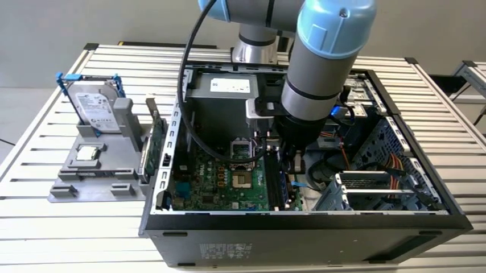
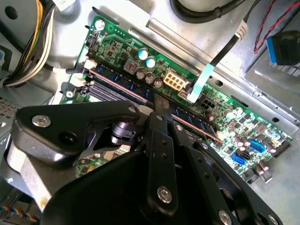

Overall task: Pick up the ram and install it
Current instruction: 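Press down the ram until it locks into place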

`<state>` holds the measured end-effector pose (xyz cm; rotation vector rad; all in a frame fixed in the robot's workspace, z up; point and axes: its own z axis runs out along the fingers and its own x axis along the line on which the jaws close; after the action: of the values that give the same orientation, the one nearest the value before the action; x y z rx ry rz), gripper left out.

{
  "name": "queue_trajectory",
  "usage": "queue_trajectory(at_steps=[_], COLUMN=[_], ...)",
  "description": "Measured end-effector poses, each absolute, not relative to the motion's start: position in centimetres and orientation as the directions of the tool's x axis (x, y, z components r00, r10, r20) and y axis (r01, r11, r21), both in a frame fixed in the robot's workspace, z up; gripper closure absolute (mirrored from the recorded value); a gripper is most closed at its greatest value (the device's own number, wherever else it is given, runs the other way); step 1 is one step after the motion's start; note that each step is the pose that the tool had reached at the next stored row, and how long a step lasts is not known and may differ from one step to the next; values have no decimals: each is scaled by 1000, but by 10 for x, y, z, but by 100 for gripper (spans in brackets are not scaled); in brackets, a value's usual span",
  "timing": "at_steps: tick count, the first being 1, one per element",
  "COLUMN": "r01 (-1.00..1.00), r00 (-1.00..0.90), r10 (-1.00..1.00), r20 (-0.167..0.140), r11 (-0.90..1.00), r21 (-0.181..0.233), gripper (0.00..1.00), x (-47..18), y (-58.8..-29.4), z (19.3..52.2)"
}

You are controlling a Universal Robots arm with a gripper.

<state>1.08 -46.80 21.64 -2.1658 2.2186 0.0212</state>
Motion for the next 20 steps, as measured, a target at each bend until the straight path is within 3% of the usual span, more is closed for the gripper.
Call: queue_trajectory(at_steps=[6,20], r01=[-999,-999], r00=[-24,-24], r10=[-999,-999], r20=[-46,-44], r11=[25,25], r21=[-21,-20], gripper=[100,100], x=[11,11], y=[-468,-468], z=[225,289])
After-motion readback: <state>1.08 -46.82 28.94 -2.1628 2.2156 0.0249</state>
